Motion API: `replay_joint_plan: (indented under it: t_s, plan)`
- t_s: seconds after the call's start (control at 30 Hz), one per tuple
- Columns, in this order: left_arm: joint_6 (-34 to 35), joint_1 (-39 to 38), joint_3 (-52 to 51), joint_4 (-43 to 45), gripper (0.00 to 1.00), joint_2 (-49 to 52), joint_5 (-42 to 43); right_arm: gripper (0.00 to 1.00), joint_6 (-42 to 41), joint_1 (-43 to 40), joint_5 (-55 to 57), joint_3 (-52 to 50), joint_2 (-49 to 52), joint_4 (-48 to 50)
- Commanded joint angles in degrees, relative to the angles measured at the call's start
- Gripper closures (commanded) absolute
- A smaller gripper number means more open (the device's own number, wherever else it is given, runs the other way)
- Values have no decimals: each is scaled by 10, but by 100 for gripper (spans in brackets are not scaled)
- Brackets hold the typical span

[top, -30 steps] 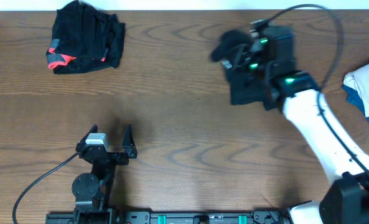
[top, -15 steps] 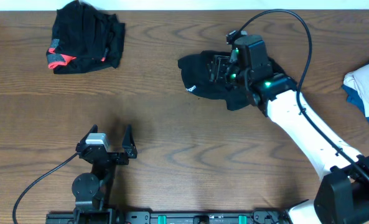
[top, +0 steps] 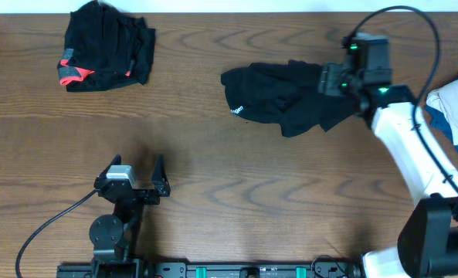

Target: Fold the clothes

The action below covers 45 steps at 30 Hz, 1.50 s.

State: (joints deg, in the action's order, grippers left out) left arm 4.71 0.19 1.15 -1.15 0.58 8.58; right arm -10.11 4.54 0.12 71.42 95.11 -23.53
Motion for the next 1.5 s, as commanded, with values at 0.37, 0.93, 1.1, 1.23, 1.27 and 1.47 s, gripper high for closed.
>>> replay_joint_plan:
  t_s: [0.37,0.93,1.1,1.23,1.27,1.47]
  plan:
    - [3,-3,-9,-21,2,-3,8,25,165,-75,-161,8,137,45]
    - [3,-3,-9,-21,2,-3,8,20,188,-95,-139,14,199,82]
    - [3,-3,-9,-21,2,-3,8,5,181,-97,-138,45,189,33]
    - [3,-3,-9,-21,2,-3,8,1,147,-100,-116,80,160,-16]
    - [3,-3,-9,-21,2,-3,8,1,133,-102,-98,89,150,-29]
    - [3,-3,-9,-21,2,-3,8,1,82,-113,15,104,92,-119]
